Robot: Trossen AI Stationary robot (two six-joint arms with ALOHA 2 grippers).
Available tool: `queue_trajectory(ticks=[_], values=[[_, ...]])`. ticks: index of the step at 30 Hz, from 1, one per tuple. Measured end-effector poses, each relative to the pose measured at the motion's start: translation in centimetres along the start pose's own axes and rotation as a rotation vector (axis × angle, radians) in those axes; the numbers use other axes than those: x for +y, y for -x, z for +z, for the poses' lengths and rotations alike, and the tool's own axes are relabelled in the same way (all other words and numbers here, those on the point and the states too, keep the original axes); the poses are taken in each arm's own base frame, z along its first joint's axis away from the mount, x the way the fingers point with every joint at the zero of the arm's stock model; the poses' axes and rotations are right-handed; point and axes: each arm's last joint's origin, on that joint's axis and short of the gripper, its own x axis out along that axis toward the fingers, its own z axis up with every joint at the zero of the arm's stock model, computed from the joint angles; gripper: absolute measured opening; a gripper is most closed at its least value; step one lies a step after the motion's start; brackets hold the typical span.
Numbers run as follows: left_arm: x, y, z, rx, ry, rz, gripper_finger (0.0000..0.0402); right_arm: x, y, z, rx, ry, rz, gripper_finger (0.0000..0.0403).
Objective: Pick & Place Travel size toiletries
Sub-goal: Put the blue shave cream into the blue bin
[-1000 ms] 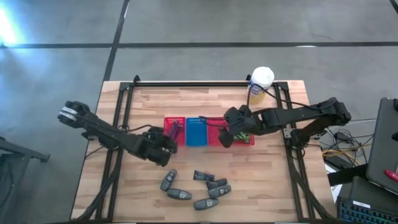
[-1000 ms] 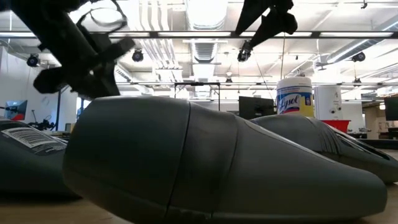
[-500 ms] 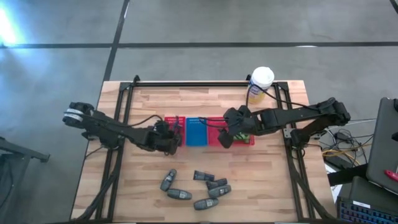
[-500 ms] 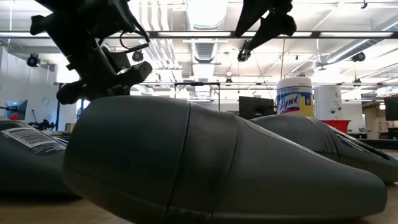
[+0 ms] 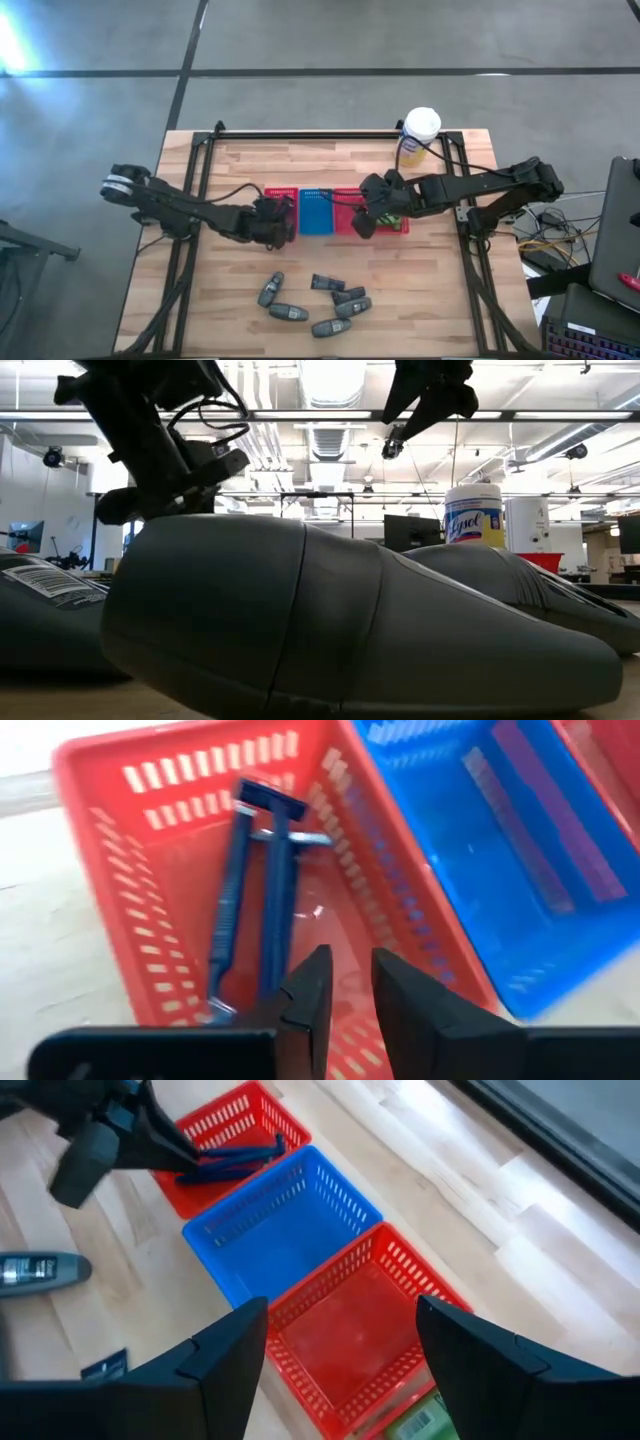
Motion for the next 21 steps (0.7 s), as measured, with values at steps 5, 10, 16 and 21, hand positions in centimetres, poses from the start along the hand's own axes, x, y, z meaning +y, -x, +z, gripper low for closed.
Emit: queue_trajectory(ticks=[5, 10, 16, 21], values=[[-1.1, 1.9, 0.0, 0.031, -0.217, -0.096, 0.0096, 0.0, 0.0, -0.3, 0.067, 0.0, 0.039, 0.0259], [-2.2, 4.4, -1.3, 0.086, -0.653, -0.267, 0.0103, 0.0, -0.4, -1.2, 0.175, 0.011, 0.115, 0.0275], [-2.2, 5.6, -3.4, 0.209, -0.83, -0.364, 0.0103, -0.2, -1.8, -3.1, 0.295, 0.003, 0.138, 0.0287], [-1.9, 6.0, -4.1, 0.246, -0.781, -0.343, 0.0102, -0.4, -2.9, -4.9, 0.39, -0.039, 0.174, 0.0293]])
